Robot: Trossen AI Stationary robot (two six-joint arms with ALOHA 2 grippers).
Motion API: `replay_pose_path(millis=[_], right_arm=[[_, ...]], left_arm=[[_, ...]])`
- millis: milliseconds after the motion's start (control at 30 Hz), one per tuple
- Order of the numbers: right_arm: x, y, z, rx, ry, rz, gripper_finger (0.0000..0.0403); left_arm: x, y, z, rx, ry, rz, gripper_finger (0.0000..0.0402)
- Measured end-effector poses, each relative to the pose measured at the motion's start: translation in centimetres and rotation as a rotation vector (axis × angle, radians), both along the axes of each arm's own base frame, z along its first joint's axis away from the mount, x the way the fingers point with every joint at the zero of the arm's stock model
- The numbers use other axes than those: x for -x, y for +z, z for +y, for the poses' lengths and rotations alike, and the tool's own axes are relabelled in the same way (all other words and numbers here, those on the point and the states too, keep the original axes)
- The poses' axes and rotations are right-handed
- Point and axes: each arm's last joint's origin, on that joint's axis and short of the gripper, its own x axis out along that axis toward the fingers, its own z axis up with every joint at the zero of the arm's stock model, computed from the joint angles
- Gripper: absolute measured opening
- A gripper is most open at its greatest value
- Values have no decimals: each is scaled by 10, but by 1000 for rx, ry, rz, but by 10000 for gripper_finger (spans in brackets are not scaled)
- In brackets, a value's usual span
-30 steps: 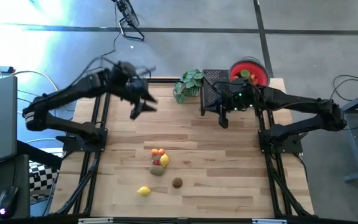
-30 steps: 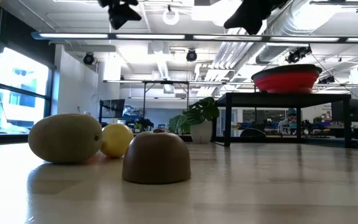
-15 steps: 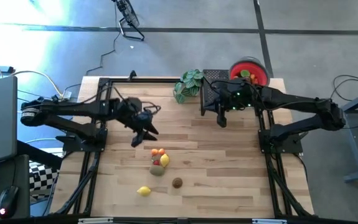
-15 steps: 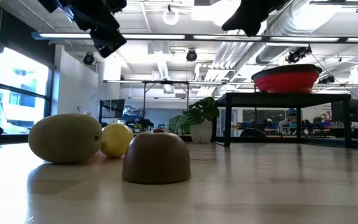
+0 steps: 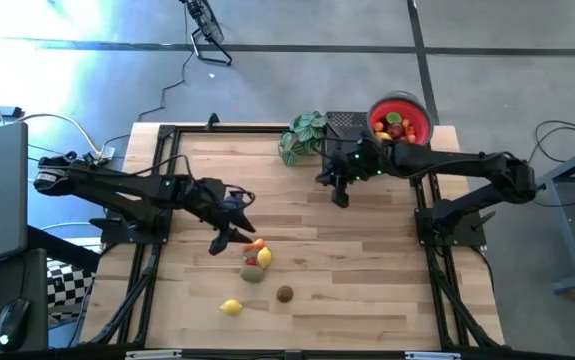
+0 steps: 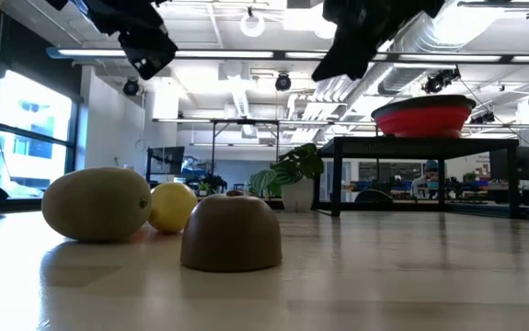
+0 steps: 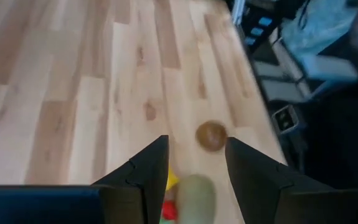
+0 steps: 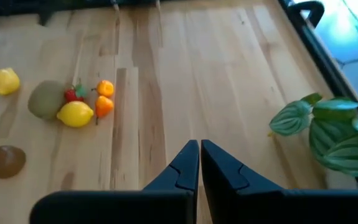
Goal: Pick & Place Fruit
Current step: Put the brown kiwi into the red strainer bowl
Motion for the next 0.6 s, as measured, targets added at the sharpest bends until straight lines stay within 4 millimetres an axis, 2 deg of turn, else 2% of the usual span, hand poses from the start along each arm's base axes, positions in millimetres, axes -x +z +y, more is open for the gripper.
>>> replay_pose_path(millis=[167,367,600], right_arm=[[-6,-7,2,-80,39,11,11],[-12,-9,18,-95,106,11,11],[-15,-9,43,-95,191,15,11]], left_arm=[[-2,5,-11,52,52,-39,154],[6,6,-45,-57,140,-74,154],[23,7,-83,50,242,-75,154]])
